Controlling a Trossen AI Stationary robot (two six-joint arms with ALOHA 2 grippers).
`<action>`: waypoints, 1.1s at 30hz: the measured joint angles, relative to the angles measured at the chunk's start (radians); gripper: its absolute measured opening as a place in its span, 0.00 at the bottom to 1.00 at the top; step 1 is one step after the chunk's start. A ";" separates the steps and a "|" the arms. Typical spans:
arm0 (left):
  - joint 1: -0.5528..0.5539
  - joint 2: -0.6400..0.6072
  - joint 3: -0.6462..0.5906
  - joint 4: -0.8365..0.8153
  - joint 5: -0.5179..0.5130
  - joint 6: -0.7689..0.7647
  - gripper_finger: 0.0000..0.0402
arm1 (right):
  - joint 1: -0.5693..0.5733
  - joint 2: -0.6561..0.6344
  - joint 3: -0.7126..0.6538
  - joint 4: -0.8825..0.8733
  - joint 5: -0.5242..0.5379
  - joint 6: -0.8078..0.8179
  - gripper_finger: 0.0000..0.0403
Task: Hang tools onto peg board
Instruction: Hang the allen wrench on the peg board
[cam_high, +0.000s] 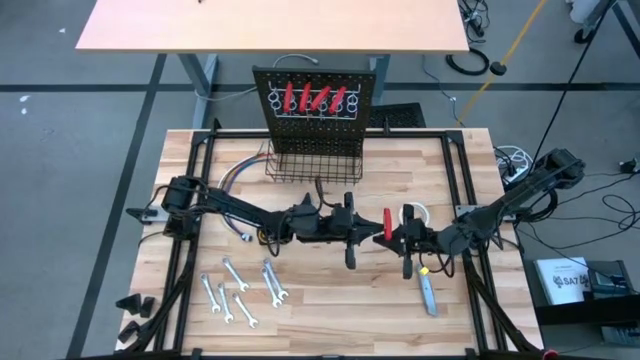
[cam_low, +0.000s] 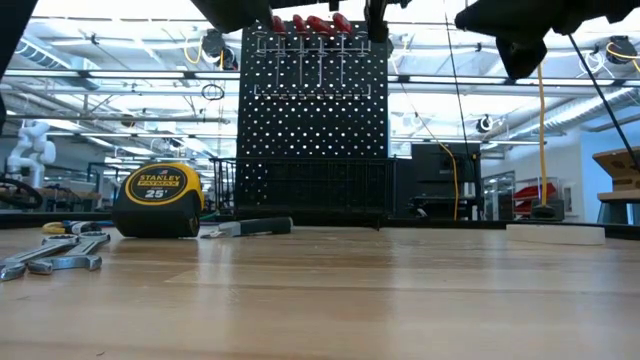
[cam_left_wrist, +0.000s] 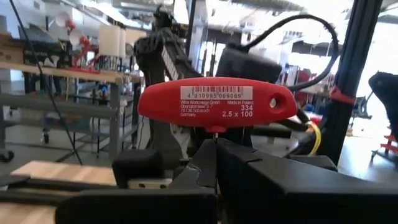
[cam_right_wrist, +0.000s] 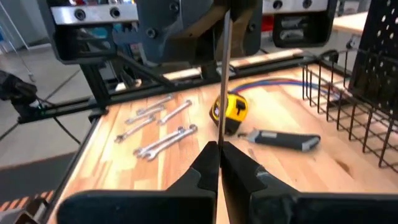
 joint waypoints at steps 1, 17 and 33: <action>0.000 0.000 0.000 -0.015 0.000 0.000 0.00 | -0.003 0.000 0.000 -0.006 -0.011 0.004 0.00; 0.000 -0.007 -0.001 -0.176 0.013 -0.051 0.00 | -0.009 0.000 -0.001 -0.115 -0.045 0.089 0.00; -0.001 -0.011 -0.004 -0.209 0.022 -0.087 0.00 | -0.018 -0.002 0.000 -0.146 -0.100 0.070 0.03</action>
